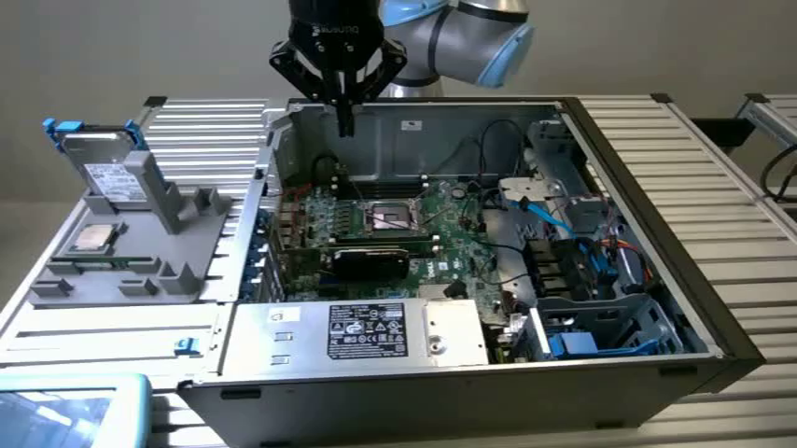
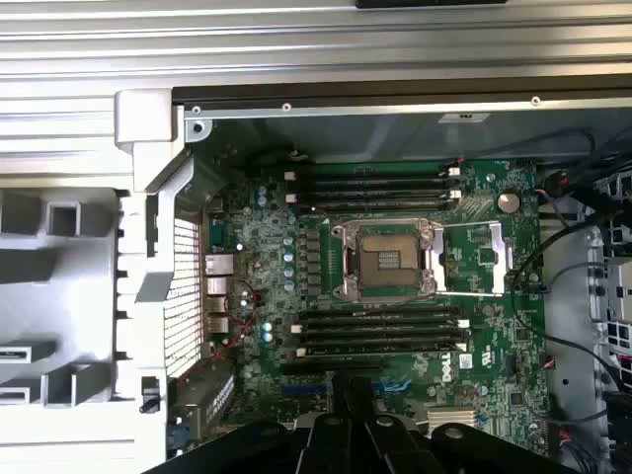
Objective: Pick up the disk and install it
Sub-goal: 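Reach for the disk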
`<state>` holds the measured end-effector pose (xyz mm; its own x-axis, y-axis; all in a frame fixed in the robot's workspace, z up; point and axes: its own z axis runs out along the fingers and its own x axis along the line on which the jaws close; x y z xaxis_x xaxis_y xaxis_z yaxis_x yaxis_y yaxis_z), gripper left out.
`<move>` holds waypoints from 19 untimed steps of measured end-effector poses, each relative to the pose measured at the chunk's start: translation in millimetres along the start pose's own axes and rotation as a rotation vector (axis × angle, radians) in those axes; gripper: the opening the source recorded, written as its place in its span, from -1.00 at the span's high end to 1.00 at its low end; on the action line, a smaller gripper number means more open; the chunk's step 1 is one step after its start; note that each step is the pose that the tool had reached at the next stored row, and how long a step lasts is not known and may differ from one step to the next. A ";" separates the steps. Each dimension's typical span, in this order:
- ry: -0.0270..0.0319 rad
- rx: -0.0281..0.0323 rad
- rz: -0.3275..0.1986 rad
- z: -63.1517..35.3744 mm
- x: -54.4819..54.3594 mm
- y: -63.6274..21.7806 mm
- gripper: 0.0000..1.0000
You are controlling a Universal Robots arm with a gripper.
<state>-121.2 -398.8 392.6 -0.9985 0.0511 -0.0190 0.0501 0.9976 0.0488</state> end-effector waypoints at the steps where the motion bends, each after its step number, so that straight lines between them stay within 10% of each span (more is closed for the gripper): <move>1: 0.0000 0.0000 0.000 0.0 0.0 0.0 0.79; 19: 0.0004 0.0001 -0.001 -0.2 6.8 -0.1 0.79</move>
<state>-128.0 -398.6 392.7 -0.9986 0.0497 -0.0187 0.0487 0.9976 0.0487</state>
